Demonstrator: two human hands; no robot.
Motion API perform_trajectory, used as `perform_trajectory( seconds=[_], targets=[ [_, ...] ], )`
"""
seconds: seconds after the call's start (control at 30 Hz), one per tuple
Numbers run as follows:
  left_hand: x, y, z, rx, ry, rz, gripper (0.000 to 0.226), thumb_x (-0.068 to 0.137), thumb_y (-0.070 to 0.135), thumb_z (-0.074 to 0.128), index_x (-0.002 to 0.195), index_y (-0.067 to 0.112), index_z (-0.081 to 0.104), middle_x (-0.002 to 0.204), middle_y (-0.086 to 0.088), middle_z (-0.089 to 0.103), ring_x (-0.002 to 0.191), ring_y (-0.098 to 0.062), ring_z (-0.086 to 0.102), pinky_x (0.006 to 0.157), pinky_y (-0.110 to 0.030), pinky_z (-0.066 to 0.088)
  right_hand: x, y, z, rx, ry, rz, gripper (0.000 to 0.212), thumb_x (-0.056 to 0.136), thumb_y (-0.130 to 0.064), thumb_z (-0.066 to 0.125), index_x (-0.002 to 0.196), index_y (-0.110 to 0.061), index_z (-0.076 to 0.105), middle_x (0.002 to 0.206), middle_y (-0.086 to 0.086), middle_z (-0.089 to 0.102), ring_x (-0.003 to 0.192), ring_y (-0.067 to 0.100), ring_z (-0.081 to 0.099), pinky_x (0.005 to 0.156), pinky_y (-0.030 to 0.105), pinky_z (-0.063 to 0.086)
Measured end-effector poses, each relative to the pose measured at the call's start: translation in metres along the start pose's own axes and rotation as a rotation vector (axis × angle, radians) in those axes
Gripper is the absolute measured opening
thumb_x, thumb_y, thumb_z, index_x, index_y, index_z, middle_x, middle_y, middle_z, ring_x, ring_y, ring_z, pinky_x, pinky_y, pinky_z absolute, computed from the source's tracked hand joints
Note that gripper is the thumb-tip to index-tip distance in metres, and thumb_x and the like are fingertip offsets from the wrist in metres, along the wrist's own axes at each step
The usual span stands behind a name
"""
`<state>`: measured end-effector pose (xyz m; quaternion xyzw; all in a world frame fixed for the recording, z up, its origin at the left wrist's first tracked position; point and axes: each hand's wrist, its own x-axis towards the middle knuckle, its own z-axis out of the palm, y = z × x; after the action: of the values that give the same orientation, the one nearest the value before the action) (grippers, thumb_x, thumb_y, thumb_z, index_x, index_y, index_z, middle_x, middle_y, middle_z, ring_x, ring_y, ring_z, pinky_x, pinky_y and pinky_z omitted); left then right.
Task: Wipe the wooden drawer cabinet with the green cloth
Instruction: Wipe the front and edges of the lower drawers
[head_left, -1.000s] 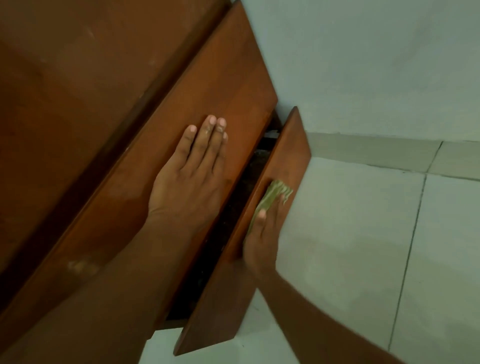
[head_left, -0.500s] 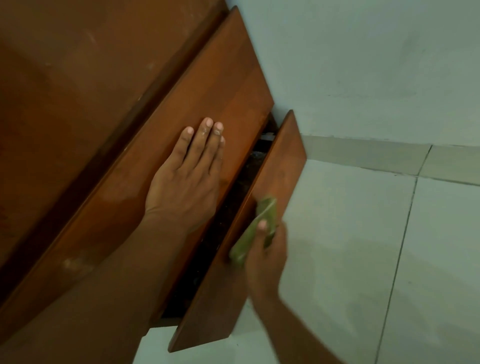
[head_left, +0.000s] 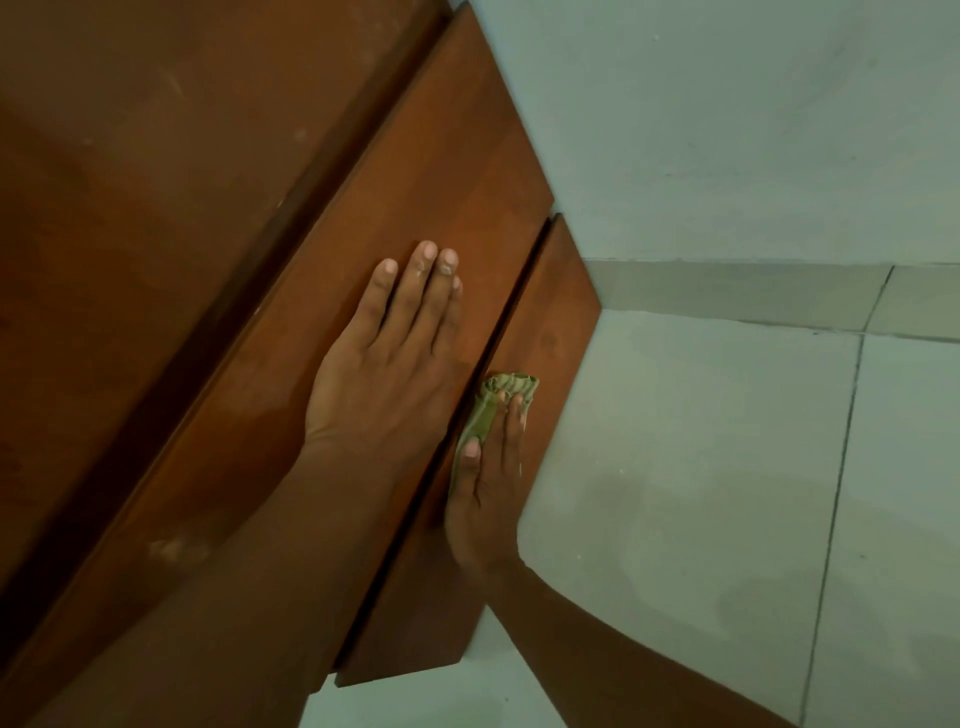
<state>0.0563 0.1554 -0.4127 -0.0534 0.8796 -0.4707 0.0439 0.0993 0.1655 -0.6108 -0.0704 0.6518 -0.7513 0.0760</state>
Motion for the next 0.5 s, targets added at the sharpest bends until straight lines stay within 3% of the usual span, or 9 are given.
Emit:
perform_trajectory(
  seconds=[0.13,0.33,0.4,0.5],
  targets=[
    [-0.001,-0.002,0.002,0.018,0.028,0.019,0.071,0.104,0.041,0.005,0.155,-0.005,-0.012,0.165,-0.026,-0.016,0.152,-0.040,-0.018,0.124,-0.053,-0.009,0.036,0.000,0.000,0.028,0.088,-0.020,0.062,0.106,-0.045,0.028,0.161,-0.018,0.019,0.169,0.002,0.019,0.157,0.013,0.017,0.127,0.046,0.022],
    [0.001,-0.001,0.001,0.057,-0.014,0.038,0.073,0.103,0.040,0.008,0.153,-0.006,-0.017,0.164,-0.027,-0.019,0.152,-0.041,-0.020,0.121,-0.054,-0.015,0.179,0.009,-0.025,-0.070,0.032,0.124,0.062,0.106,-0.041,0.021,0.161,-0.013,0.016,0.170,0.007,0.015,0.157,0.021,0.012,0.129,0.037,0.007],
    [0.001,-0.001,0.001,0.068,-0.021,0.048,0.073,0.102,0.040,0.006,0.153,-0.006,-0.017,0.163,-0.027,-0.020,0.151,-0.042,-0.021,0.121,-0.055,-0.014,0.206,0.014,-0.037,-0.127,0.047,0.164,0.057,0.108,-0.037,0.026,0.160,-0.013,0.023,0.166,0.012,0.026,0.153,0.028,0.024,0.126,0.043,0.019],
    [0.001,0.000,-0.001,0.078,-0.025,0.054,0.073,0.101,0.039,0.005,0.152,-0.007,-0.018,0.163,-0.028,-0.021,0.151,-0.043,-0.021,0.122,-0.055,-0.013,0.219,0.023,-0.057,-0.157,0.148,0.258,0.040,0.107,-0.028,0.038,0.140,-0.009,0.049,0.139,0.018,0.054,0.127,0.036,0.053,0.105,0.041,0.043]
  ],
)
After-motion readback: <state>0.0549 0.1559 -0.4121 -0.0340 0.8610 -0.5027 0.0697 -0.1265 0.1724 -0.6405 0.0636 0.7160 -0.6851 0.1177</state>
